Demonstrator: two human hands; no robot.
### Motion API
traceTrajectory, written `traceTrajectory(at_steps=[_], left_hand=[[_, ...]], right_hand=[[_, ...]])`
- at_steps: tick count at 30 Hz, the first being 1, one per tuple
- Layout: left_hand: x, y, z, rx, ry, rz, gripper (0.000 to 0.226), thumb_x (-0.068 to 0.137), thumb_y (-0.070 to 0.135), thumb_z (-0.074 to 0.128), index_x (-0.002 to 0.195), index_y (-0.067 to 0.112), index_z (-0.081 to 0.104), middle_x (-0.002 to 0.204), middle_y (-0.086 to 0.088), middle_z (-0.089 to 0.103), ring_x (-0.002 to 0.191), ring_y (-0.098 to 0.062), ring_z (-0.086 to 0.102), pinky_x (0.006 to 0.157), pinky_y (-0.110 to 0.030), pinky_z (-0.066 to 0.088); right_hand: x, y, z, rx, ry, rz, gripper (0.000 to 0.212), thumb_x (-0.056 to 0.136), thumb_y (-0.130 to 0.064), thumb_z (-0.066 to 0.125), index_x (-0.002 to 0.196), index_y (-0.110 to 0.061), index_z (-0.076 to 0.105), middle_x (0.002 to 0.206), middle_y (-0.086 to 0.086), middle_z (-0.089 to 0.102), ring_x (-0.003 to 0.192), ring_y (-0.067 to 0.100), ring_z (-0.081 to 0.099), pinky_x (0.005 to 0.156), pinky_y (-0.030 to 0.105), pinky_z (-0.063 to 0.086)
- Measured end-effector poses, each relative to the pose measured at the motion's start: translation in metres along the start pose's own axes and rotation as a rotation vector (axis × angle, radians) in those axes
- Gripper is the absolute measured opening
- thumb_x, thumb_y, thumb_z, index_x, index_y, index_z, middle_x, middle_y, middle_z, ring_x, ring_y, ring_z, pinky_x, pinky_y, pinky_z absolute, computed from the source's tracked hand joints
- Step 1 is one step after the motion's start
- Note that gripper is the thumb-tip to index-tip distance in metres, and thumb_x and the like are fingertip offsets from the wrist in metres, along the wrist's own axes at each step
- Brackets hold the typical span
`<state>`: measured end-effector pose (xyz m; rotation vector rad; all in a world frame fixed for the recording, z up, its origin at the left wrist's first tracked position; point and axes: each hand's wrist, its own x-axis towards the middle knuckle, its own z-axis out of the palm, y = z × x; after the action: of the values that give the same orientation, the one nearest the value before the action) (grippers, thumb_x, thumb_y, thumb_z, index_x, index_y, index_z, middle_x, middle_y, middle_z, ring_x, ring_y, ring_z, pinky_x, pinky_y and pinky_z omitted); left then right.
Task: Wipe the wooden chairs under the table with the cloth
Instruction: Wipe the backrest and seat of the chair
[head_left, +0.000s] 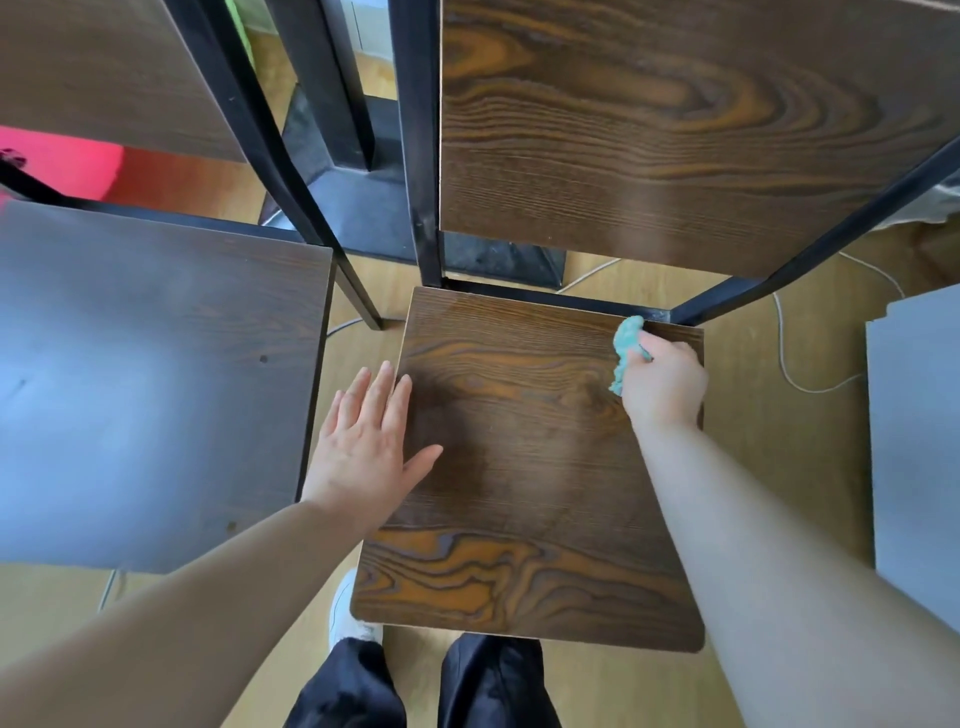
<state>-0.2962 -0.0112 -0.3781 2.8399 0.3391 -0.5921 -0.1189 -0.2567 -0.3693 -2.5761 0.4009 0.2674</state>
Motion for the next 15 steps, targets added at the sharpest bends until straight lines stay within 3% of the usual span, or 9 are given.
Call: traceTrajectory(at_steps=[6, 12, 15], left_hand=[[-0.001, -0.003, -0.001, -0.034, 0.007, -0.016, 0.084, 0.094, 0.069, 0.026, 0.159, 0.019, 0.004, 0.167, -0.004, -0.001, 0.153, -0.024, -0.009, 0.123, -0.042, 0.005], [-0.005, -0.007, -0.002, -0.032, 0.019, -0.053, 0.083, 0.095, 0.069, 0.024, 0.159, 0.020, 0.003, 0.167, -0.004, -0.002, 0.153, -0.025, -0.009, 0.122, -0.041, -0.001], [-0.002, -0.009, 0.000, -0.048, 0.024, -0.071, 0.083, 0.094, 0.070, 0.024, 0.159, 0.021, 0.005, 0.167, -0.004, -0.001, 0.153, -0.026, -0.008, 0.119, -0.039, -0.005]], right_hand=[[-0.003, -0.063, 0.047, -0.107, -0.211, -0.260, 0.033, 0.099, -0.015, 0.052, 0.131, -0.017, 0.062, 0.125, 0.005, 0.054, 0.110, 0.025, 0.056, 0.090, 0.039, 0.055], [-0.004, -0.124, 0.072, -0.251, -0.359, -0.335, 0.040, 0.096, -0.017, 0.060, 0.135, -0.021, 0.058, 0.128, 0.008, 0.055, 0.111, 0.026, 0.057, 0.084, 0.030, 0.055], [-0.003, -0.133, 0.076, -0.221, -0.437, -0.396, 0.039, 0.098, -0.014, 0.056, 0.135, -0.025, 0.058, 0.134, 0.006, 0.054, 0.115, 0.025, 0.055, 0.089, 0.027, 0.049]])
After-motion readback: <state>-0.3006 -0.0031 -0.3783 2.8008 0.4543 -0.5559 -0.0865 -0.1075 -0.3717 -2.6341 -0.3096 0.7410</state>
